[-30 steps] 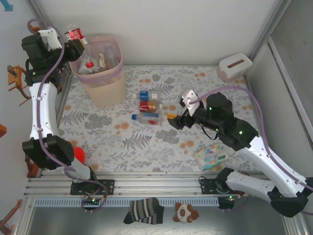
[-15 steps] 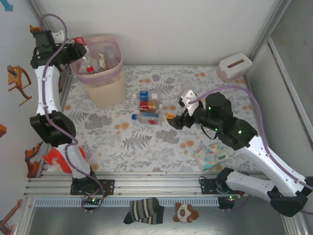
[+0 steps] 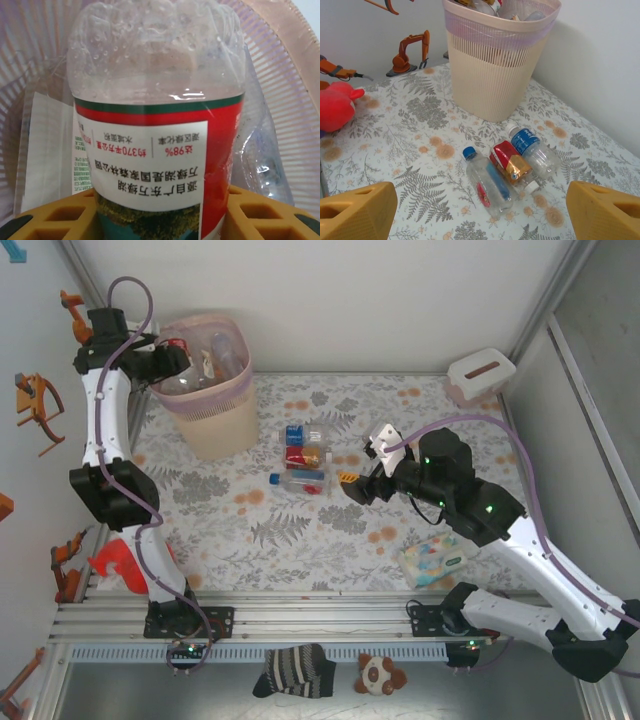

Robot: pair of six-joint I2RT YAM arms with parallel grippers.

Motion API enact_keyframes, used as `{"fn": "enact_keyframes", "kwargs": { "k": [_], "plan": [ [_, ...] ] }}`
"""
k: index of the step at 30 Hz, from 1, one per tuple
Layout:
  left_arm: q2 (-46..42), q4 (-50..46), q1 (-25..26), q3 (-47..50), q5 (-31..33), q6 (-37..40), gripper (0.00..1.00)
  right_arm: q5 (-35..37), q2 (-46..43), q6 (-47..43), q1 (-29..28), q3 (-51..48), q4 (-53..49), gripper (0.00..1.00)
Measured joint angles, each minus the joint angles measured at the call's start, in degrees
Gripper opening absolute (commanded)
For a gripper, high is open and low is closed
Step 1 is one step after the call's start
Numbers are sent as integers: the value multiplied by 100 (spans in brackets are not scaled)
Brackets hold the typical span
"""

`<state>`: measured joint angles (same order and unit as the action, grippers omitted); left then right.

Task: Put the plastic bottles in the bin

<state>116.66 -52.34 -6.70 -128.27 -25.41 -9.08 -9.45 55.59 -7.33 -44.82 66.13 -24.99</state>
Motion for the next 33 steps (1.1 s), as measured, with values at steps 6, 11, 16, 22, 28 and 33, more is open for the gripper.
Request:
{"fn": "enact_keyframes", "kwargs": {
  "k": [6, 11, 16, 22, 28, 33],
  "plan": [
    [79, -461, 157, -293, 387, 219, 62, -4, 0, 0, 0, 0, 0, 86],
    [188, -841, 289, -625, 758, 282, 71, -13, 0, 0, 0, 0, 2, 86],
    [184, -1016, 385, -861, 1071, 343, 74, -15, -2, -2, 0, 0, 35, 87],
    [131, -1064, 424, -1158, 1364, 367, 72, -15, -31, -2, 0, -2, 42, 87],
    [-81, -1010, 551, -1307, 1480, 411, 70, -15, -44, 0, 0, -2, 42, 87],
    [-199, -800, 796, -1318, 1298, 455, 58, -15, -44, 0, 0, -2, 44, 86]
  ]
}}
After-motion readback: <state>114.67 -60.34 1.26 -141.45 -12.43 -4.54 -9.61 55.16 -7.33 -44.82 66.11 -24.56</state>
